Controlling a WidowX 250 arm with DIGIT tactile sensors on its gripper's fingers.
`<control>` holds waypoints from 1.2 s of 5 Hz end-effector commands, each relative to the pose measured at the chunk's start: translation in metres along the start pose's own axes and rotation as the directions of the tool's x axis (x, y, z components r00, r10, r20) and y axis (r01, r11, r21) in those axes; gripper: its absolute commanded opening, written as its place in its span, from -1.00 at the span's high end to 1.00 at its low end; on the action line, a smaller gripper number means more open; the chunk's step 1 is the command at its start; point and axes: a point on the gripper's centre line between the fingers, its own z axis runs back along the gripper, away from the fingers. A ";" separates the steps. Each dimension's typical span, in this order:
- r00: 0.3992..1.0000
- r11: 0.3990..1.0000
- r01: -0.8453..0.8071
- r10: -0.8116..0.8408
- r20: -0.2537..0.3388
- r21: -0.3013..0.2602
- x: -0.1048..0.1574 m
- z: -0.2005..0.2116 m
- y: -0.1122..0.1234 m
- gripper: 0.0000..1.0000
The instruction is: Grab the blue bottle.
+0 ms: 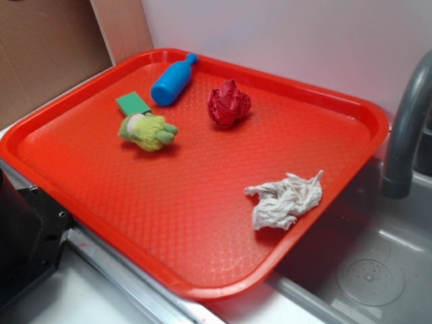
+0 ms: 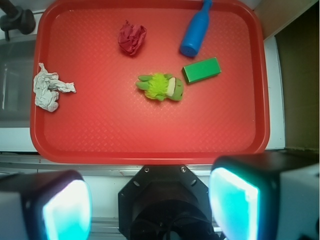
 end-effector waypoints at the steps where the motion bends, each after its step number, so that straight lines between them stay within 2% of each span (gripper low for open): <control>1: 1.000 1.000 0.000 0.000 0.000 0.000 0.000 0.000 0.000 -1.00; 2: 0.976 0.976 -0.217 0.217 0.015 -0.015 0.018 -0.015 0.011 -1.00; 4: 0.876 0.880 -0.470 0.475 0.084 -0.073 0.064 -0.055 0.045 -1.00; 6: 0.846 0.865 -0.500 0.495 0.198 -0.029 0.112 -0.100 0.071 -1.00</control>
